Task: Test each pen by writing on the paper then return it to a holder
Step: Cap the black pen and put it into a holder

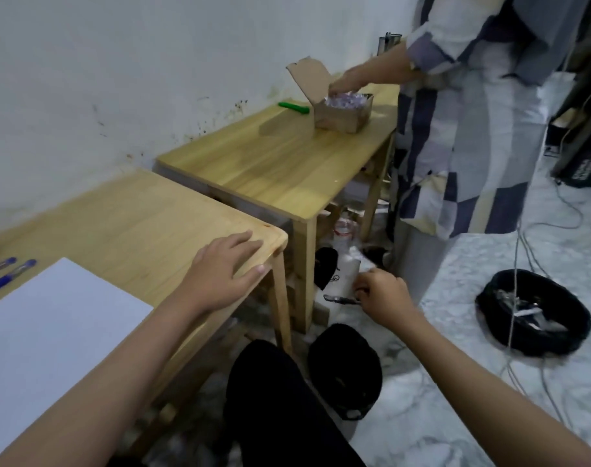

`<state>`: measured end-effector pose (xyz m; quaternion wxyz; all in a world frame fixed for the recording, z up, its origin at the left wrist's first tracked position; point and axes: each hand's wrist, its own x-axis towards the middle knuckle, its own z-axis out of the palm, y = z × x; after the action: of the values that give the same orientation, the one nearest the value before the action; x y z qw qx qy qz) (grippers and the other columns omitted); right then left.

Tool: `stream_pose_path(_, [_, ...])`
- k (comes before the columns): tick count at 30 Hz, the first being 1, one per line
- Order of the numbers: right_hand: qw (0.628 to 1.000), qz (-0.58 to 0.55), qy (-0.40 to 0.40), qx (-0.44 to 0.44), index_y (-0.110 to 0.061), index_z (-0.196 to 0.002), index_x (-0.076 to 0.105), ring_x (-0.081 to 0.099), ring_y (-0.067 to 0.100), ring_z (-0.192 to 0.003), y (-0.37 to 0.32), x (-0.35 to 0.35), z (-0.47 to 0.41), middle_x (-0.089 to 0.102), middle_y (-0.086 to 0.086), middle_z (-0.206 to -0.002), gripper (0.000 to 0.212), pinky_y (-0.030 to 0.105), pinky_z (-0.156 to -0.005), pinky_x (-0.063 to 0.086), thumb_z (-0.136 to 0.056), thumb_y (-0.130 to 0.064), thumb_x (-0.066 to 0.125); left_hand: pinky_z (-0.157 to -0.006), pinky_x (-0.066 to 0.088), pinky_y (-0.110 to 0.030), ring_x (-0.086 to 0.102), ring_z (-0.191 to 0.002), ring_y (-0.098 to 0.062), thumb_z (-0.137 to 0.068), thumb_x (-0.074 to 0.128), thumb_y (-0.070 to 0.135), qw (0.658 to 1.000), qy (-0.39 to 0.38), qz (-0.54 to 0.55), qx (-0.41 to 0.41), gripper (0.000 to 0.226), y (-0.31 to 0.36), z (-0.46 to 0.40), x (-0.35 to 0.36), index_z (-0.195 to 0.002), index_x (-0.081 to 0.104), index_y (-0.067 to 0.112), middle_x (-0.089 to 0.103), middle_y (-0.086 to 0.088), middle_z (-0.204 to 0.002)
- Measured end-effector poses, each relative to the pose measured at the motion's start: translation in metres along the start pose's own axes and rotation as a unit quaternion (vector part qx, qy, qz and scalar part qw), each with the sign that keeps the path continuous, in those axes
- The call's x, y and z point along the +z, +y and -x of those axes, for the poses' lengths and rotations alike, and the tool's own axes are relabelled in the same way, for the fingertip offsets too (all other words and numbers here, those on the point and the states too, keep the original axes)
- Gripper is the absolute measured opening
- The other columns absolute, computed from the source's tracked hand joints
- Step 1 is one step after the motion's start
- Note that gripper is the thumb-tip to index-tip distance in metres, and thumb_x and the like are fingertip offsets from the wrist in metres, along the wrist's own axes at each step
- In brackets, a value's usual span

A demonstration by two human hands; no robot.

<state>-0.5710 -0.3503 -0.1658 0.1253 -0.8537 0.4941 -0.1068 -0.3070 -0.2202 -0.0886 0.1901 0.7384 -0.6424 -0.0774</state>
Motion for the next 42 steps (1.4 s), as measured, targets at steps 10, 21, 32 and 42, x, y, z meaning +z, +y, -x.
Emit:
stream_pose_path(10, [0.999, -0.039, 0.022, -0.008, -0.017, -0.104, 0.069, 0.061, 0.026, -0.101, -0.007, -0.005, 0.002, 0.067, 0.005, -0.108, 0.021, 0.039, -0.084, 0.049, -0.087, -0.017, 0.057, -0.111, 0.028, -0.05, 0.03, -0.135, -0.015, -0.089, 0.046, 0.05, 1.0, 0.003, -0.006, 0.005, 0.05, 0.005, 0.001, 0.003, -0.136, 0.04, 0.036, 0.034, 0.01, -0.148])
stream_pose_path(21, [0.961, -0.176, 0.155, -0.148, -0.014, -0.098, 0.067, 0.059, 0.013, -0.084, -0.117, -0.063, -0.017, 0.065, -0.001, -0.091, 0.017, 0.026, -0.072, 0.047, -0.086, -0.023, 0.06, -0.104, 0.041, -0.034, 0.042, -0.127, -0.008, -0.084, 0.054, 0.052, 0.995, -0.015, 0.091, -0.029, 0.057, 0.001, 0.018, -0.021, -0.135, 0.039, 0.033, 0.041, 0.009, -0.143])
stream_pose_path(32, [0.911, -0.231, 0.116, -0.321, -0.011, -0.113, 0.063, 0.061, 0.021, -0.1, -0.308, -0.055, -0.011, 0.066, 0.006, -0.108, 0.027, 0.037, -0.084, 0.05, -0.088, -0.021, 0.059, -0.099, 0.033, -0.024, 0.041, -0.127, -0.008, -0.088, 0.053, 0.045, 0.977, 0.154, 0.031, -0.146, 0.053, -0.087, 0.132, -0.133, -0.136, 0.039, 0.028, 0.041, 0.013, -0.138])
stream_pose_path(42, [0.847, -0.234, -0.022, -0.477, -0.011, -0.114, 0.063, 0.058, 0.021, -0.108, -0.455, 0.015, 0.036, 0.066, 0.005, -0.112, 0.028, 0.032, -0.089, 0.047, -0.088, -0.02, 0.057, -0.108, 0.032, -0.032, 0.033, -0.133, -0.012, -0.087, 0.05, 0.05, 0.912, 0.192, 0.01, -0.363, 0.058, -0.158, 0.309, -0.155, -0.139, 0.034, 0.03, 0.036, 0.009, -0.146])
